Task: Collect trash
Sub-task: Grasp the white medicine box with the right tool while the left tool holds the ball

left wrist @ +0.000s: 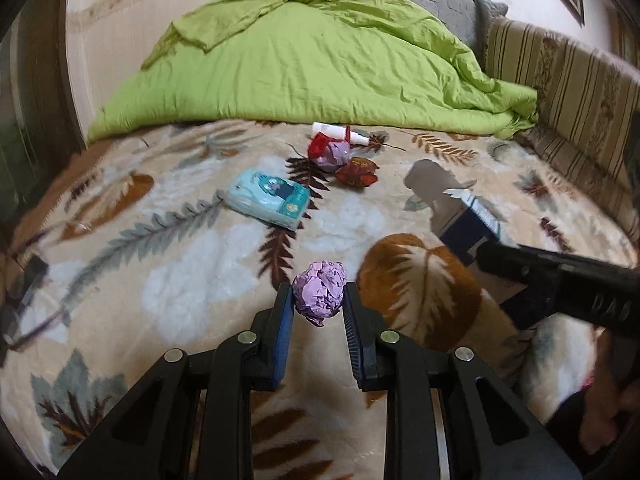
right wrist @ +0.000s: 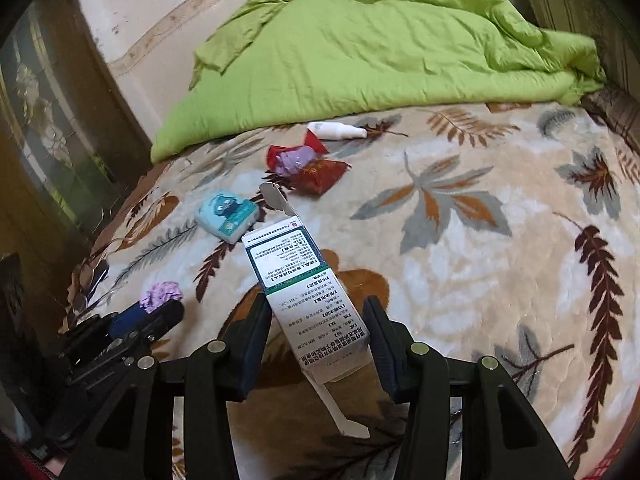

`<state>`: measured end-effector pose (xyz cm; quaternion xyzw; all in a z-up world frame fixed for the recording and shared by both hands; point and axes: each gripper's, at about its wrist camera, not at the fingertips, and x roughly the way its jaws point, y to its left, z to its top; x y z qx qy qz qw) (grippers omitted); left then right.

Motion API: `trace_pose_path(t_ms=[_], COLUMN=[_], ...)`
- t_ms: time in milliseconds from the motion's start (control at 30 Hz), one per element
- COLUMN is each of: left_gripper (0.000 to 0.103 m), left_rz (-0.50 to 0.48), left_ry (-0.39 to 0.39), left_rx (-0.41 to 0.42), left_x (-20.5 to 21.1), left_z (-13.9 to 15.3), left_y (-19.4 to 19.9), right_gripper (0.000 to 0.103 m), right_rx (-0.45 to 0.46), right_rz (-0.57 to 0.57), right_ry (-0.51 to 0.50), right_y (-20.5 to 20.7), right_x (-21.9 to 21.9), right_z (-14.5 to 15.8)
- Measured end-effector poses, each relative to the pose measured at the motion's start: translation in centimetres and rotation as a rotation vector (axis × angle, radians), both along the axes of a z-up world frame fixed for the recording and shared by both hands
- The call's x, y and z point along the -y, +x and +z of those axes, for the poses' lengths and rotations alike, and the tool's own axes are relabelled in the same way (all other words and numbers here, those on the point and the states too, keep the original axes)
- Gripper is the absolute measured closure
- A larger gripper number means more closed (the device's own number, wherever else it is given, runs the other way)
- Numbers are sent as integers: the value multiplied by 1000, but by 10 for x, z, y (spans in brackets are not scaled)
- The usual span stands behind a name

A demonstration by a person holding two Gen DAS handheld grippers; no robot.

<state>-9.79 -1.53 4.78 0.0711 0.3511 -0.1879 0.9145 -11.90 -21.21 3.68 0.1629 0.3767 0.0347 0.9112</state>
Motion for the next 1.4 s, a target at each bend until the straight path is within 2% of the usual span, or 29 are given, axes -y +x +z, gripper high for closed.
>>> trace_pose_path(t_ms=[300,1400], left_gripper=[79,79], left_rz=[-10,1], left_ry=[45,38], left_rx=[41,29], left_x=[5,4], left_z=[-2,-4], left_y=[-4,-1], right_gripper=[52,52], right_rx=[3,-1], right_rz=[5,-2], right_ry=[-9,13], right_y=[2,3], right_x=[-2,2], right_z=[0,-1])
